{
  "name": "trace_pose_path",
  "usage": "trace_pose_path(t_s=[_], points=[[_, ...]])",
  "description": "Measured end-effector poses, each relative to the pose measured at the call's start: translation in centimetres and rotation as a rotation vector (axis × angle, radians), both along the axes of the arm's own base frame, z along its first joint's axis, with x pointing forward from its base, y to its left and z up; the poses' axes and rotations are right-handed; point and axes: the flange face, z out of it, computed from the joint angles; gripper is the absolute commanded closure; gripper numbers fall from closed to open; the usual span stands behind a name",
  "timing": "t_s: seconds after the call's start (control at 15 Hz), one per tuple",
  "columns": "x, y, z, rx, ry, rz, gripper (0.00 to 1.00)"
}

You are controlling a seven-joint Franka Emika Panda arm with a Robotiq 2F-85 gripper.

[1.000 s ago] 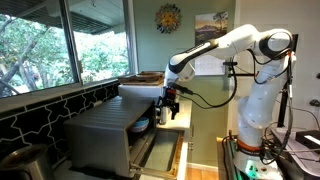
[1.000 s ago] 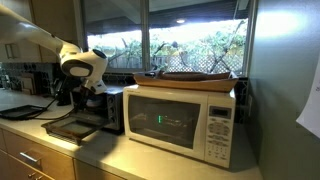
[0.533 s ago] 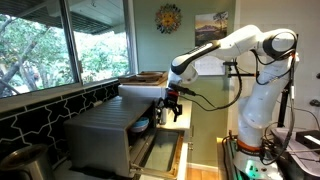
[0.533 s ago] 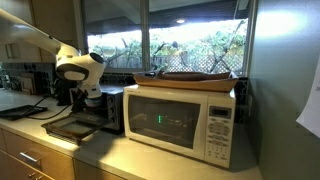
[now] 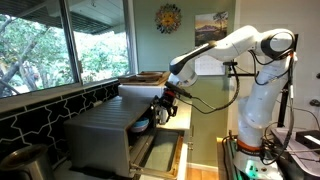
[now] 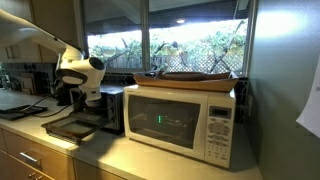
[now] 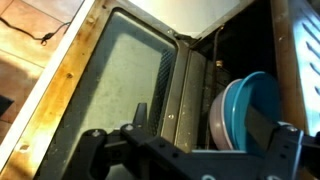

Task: Remove the blue bowl from the pink bowl which is on top of the oven wire rack and put it in the oven under the oven wire rack and lastly close the oven door

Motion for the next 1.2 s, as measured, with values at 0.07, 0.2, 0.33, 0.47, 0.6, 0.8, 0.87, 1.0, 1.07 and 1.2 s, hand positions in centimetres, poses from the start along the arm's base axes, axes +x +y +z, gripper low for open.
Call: trace_pose_path(t_s=[0.07,0.2,0.33,0.47,0.6,0.8,0.87,1.0,1.07,1.2], points=[[0.2,0.2,-0.3,0.041,-0.005,-0.03,0.0],[0.6,0.8,-1.0,0.124,-0.012,-0.078,0.0],[0.7,1.4,-1.8,0.2,-0.019,-0.109,0.0],[0.4,1.7,-2.6,0.253,-0.029,-0.132,0.0],[0.2,2.0,-3.2,0.293,-0.029,-0.156,0.0],[-0.1,2.3,-3.7,0.33,-0.016,-0.184,0.0],[-0.2,2.4,-3.7,0.341,-0.013,-0.194,0.0],[-0.3,2.5,-3.9,0.362,-0.006,-0.211,0.0],[-0.4,2.6,-3.9,0.373,-0.002,-0.219,0.0],[-0.5,2.7,-4.1,0.389,0.008,-0.231,0.0]])
